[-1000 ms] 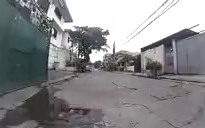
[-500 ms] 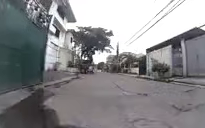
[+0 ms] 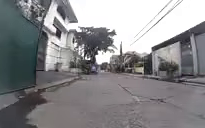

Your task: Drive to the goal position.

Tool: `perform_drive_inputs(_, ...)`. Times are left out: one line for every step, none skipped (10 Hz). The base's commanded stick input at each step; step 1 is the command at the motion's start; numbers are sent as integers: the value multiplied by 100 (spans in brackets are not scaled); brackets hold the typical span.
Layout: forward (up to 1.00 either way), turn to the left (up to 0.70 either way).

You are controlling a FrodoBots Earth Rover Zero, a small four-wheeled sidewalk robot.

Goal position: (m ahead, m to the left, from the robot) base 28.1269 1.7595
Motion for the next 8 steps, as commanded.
perform_drive_inputs(100,0)
perform_drive_inputs(100,0)
perform_drive_inputs(100,0)
perform_drive_inputs(100,0)
perform_drive_inputs(100,0)
perform_drive_inputs(100,-2)
perform_drive_inputs(100,-30)
perform_drive_inputs(100,-39)
